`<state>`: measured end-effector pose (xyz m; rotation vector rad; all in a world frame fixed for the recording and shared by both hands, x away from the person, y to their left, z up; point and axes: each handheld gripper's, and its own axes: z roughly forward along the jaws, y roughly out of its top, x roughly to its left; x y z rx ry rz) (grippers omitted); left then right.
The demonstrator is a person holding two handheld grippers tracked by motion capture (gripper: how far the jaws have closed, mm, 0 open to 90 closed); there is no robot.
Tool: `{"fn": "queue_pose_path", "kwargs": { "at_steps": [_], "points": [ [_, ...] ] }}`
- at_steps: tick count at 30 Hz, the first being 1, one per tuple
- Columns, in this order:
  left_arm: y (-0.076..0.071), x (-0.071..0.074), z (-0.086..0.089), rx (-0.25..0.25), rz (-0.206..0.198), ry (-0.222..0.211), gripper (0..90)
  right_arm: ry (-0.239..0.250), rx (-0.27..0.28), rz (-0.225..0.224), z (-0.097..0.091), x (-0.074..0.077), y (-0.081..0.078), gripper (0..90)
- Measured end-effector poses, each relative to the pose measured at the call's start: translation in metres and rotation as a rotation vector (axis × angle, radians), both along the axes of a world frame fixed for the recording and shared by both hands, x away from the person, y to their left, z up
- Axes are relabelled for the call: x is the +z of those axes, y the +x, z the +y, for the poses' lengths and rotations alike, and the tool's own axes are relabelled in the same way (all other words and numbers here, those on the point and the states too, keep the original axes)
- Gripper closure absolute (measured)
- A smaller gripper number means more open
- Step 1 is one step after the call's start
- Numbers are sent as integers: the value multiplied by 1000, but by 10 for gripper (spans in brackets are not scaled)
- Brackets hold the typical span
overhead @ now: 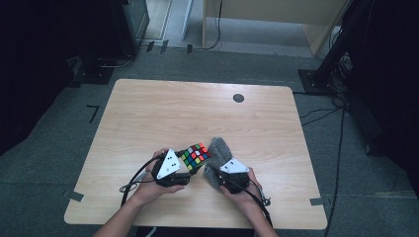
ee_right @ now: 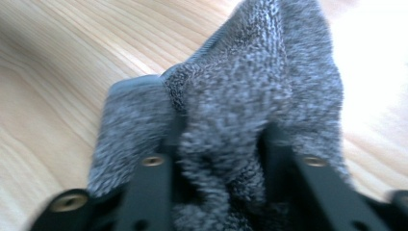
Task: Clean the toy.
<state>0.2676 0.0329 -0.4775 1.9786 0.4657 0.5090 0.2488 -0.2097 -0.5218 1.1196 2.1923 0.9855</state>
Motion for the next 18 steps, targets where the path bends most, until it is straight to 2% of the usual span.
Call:
{"fn": "queue_pose_path", "kwargs": {
  "at_steps": [6, 7, 9, 10, 11, 14, 15, 16, 18],
  "points": [
    [-3, -7, -2, -16, 34, -11, 342, -2, -18, -29, -1, 0, -5, 772],
    [-4, -8, -3, -27, 38, -19, 343, 12, -29, -30, -3, 2, -7, 777],
    [-6, -9, -6, -35, 22, -5, 343, 94, -56, -44, -13, 10, -10, 782],
    [-7, -9, -7, -43, 24, -2, 343, 129, -51, -68, -17, 16, -12, 783],
    [-8, -10, -8, -49, 28, 1, 343, 137, -46, -105, -19, 23, -14, 783],
    [-6, -15, -12, -54, 29, 25, 343, 118, -74, -214, -16, 46, -20, 781],
    [-4, -16, -13, -52, 33, 32, 343, 145, -88, -237, -15, 54, -21, 781],
    [-3, -17, -15, -49, 35, 33, 343, 195, -75, -258, -11, 64, -23, 780],
    [-2, -18, -18, -53, 30, 46, 343, 255, -23, -280, -4, 74, -26, 778]
  ]
}}
